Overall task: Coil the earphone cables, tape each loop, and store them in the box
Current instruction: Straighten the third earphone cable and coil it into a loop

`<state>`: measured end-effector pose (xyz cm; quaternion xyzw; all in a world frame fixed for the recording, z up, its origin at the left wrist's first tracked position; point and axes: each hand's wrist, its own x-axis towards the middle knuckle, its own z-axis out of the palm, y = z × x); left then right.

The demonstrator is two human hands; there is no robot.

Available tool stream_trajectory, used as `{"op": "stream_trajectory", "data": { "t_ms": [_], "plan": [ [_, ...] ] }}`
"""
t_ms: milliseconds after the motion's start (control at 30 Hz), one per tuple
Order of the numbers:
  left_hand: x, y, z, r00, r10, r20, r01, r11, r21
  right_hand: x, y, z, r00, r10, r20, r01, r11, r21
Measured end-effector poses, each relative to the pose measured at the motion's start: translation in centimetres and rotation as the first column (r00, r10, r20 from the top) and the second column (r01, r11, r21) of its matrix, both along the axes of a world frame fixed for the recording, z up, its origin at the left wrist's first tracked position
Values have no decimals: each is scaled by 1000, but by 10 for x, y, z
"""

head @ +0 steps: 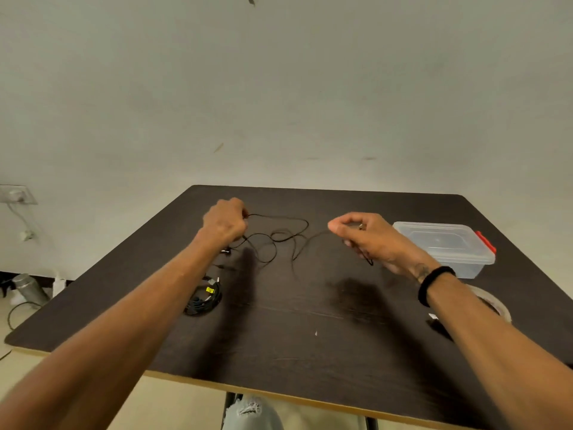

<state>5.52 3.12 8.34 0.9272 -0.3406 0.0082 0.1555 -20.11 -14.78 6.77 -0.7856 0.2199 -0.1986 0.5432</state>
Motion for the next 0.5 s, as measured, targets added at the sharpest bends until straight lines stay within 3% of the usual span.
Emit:
{"op": "stream_trajectory", "data": {
  "t_ms": [67,133,200,233,267,333,400,500],
  "plan": [
    [-4,-4,11,1000,13,-28,-6,972,237,4,-3,-8,995,-67,72,60,994,94],
    [-24,-10,24,998,-56,-25,60,957,283,10,-4,-12,990,-104,98,90,987,137],
    [-61,-17,36,972,-209,107,208,978,24,16,-2,-14,988,-115,106,98,983,152],
    [-86,-20,38,937,-283,202,317,935,-159,20,0,-14,986,-118,115,100,983,151],
    [-111,-22,37,898,-351,266,427,841,-332,23,2,-14,983,-124,132,106,985,136],
    [-149,-32,22,860,-445,251,503,649,-571,28,5,-14,976,-127,178,114,990,82],
    [-161,-50,2,879,-444,173,435,597,-674,28,2,-17,966,-116,232,101,992,75],
    [-151,-73,-21,863,-491,-119,340,740,-581,26,-2,-13,928,-185,323,125,972,199]
  ]
}}
